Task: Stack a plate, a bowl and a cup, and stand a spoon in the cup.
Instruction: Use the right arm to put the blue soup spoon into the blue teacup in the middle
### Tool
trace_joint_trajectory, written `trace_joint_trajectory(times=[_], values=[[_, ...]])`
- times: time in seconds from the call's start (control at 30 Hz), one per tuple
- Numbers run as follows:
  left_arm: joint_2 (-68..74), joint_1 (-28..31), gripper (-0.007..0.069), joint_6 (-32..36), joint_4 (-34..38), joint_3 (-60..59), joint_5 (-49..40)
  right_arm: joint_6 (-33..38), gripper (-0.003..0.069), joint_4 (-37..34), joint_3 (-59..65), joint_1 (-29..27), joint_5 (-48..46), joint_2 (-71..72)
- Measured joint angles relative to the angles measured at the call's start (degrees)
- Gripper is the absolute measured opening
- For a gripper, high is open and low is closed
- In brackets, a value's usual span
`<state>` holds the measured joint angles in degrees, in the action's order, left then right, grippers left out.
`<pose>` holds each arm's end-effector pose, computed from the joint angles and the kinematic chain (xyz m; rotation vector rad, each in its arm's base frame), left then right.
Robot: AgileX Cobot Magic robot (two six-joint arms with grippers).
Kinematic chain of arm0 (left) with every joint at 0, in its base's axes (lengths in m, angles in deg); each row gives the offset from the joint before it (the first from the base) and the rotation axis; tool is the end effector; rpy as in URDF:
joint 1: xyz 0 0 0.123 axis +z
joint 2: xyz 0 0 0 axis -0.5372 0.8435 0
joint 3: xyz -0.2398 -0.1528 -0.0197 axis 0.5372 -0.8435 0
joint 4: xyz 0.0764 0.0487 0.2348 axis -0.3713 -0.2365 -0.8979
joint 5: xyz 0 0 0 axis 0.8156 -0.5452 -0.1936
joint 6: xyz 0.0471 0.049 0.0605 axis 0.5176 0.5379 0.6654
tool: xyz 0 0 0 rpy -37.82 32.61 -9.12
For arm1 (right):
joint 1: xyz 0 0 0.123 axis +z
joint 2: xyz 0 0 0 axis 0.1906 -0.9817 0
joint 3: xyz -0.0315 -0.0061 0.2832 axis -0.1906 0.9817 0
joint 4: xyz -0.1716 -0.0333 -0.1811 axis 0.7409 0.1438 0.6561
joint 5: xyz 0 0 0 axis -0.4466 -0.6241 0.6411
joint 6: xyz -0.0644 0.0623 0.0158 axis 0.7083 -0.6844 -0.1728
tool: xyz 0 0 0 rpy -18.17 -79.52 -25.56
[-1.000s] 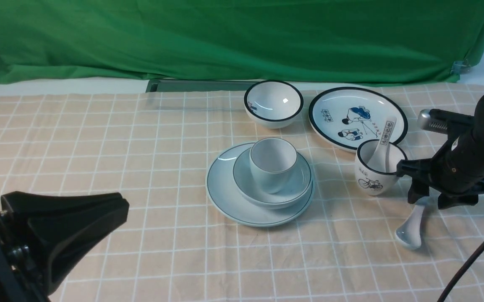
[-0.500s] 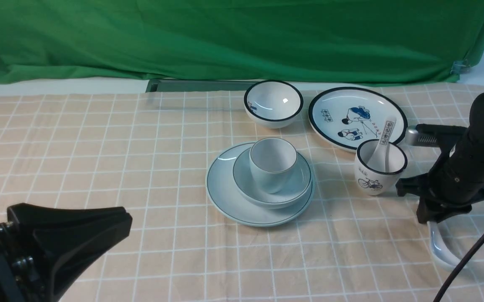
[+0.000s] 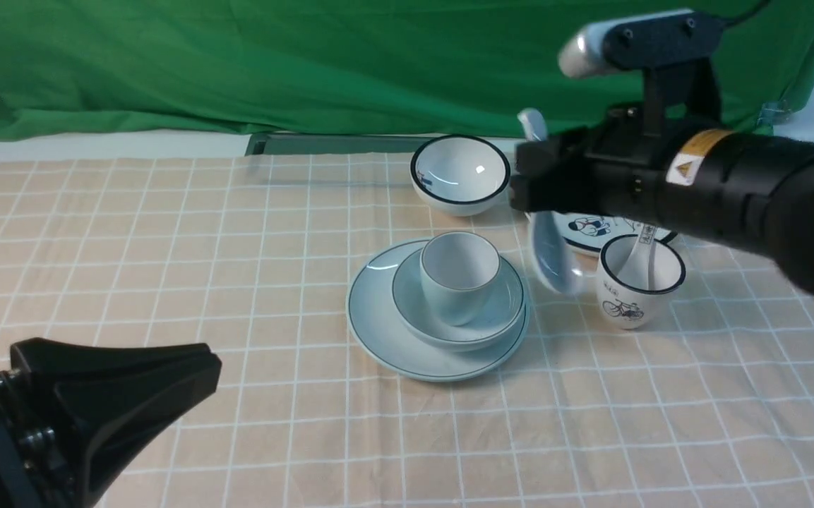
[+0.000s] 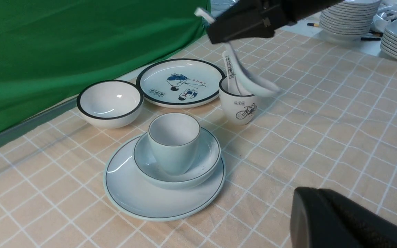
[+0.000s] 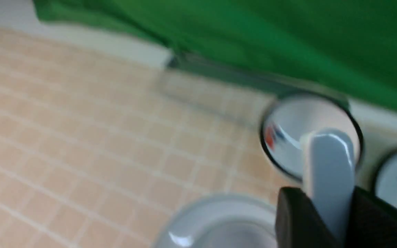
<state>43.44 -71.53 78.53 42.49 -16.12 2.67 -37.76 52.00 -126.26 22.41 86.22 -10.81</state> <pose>0.0839 -0.0798 0.3204 0.7591 1.7152 -0.5130 0.2935 0.1907 0.3126 -0.3901 1.7118 0.4870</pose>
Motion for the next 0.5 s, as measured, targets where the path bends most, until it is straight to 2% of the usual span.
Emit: trace_joint_trajectory(times=[0.07,0.1,0.13,0.17,0.23,0.5], values=[[0.00,0.00,0.0002,0.00,-0.31,0.00,-0.01,-0.02,0.0175,0.00,0.31,1.95,11.30,-3.99],[0.00,0.00,0.0002,0.00,-0.41,0.00,-0.01,-0.02,0.0175,0.00,0.31,2.22,12.19,-4.39],[0.00,0.00,0.0002,0.00,-0.58,0.00,-0.01,-0.08,0.0175,0.00,0.40,2.82,18.22,-7.53],[0.00,0.00,0.0002,0.00,-0.57,0.00,-0.01,-0.09,0.0175,0.00,0.45,2.82,18.86,-7.91],[0.00,0.00,0.0002,0.00,-0.70,0.00,-0.01,-1.05,0.0175,-0.08,0.51,2.88,25.93,-13.09],[0.00,0.00,0.0002,0.00,-0.77,0.00,-0.01,-1.59,0.0175,-0.15,-0.25,2.60,33.25,-20.71]])
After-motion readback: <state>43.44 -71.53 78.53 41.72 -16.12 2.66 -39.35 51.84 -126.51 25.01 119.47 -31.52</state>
